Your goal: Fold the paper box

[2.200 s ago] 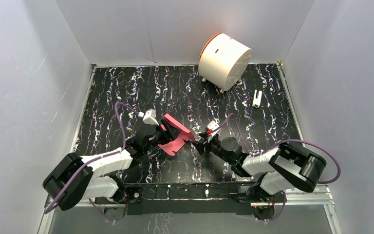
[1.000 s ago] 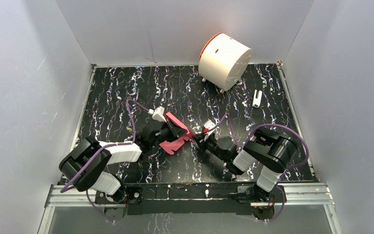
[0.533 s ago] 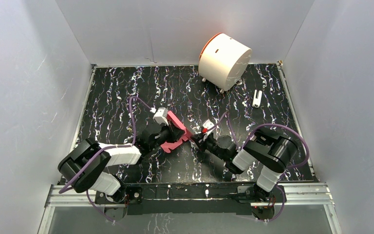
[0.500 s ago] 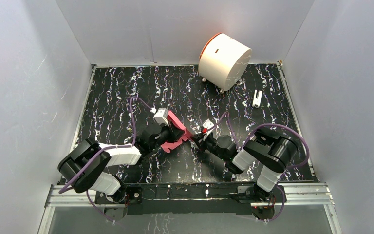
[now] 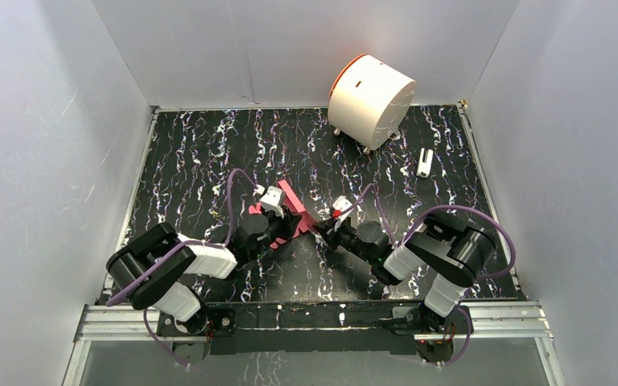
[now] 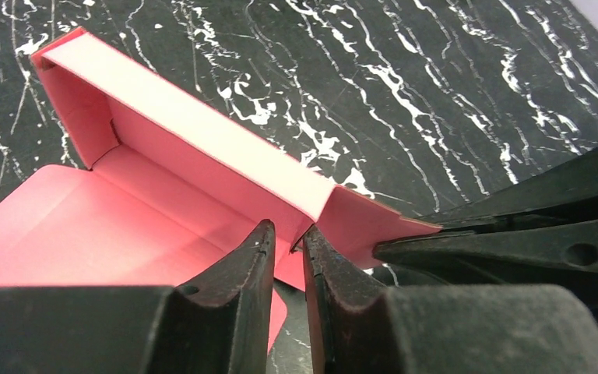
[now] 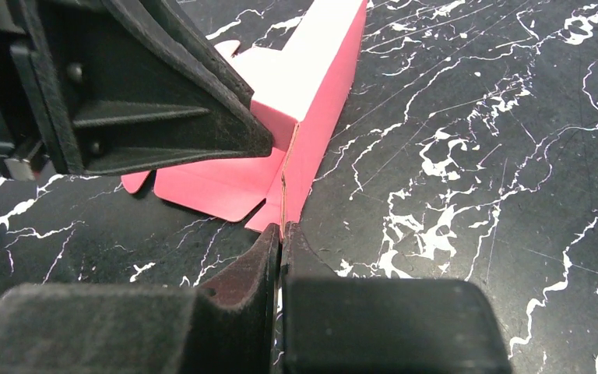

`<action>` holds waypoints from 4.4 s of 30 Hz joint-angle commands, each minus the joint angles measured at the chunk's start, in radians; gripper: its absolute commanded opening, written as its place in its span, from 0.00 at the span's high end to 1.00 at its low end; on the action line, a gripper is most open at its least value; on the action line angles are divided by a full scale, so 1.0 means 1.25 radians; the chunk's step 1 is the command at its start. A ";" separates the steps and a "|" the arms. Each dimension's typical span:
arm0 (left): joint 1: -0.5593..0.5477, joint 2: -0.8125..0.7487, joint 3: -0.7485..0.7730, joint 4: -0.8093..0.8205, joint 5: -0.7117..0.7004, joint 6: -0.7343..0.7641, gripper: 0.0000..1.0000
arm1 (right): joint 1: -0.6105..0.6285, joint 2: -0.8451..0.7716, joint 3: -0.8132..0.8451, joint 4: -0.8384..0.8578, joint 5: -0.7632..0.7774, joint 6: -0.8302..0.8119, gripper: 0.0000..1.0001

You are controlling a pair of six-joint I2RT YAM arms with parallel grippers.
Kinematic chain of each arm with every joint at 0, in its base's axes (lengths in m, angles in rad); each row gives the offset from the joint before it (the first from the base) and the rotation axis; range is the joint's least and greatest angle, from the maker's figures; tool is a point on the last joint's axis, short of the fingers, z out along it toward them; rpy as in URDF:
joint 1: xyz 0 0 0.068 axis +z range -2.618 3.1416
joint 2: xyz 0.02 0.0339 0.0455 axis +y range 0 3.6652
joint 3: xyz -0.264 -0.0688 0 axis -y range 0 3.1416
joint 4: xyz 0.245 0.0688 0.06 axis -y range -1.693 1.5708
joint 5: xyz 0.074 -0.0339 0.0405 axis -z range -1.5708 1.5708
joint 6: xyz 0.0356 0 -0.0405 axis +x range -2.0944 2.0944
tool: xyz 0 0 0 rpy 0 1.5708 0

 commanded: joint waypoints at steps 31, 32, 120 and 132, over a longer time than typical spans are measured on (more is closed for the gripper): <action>-0.059 -0.299 -0.130 -0.158 -0.087 0.048 0.36 | -0.006 -0.054 0.034 -0.042 0.006 -0.036 0.91; -0.059 -0.303 -0.119 -0.174 -0.087 0.061 0.35 | -0.008 -0.053 0.034 -0.042 0.006 -0.036 0.91; 0.283 -0.284 0.112 -0.517 -0.063 -0.289 0.30 | -0.122 0.000 0.171 -0.233 -0.221 -0.187 0.91; 0.296 -0.104 0.175 -0.464 0.041 -0.231 0.36 | -0.124 0.050 0.236 -0.251 -0.177 -0.189 0.90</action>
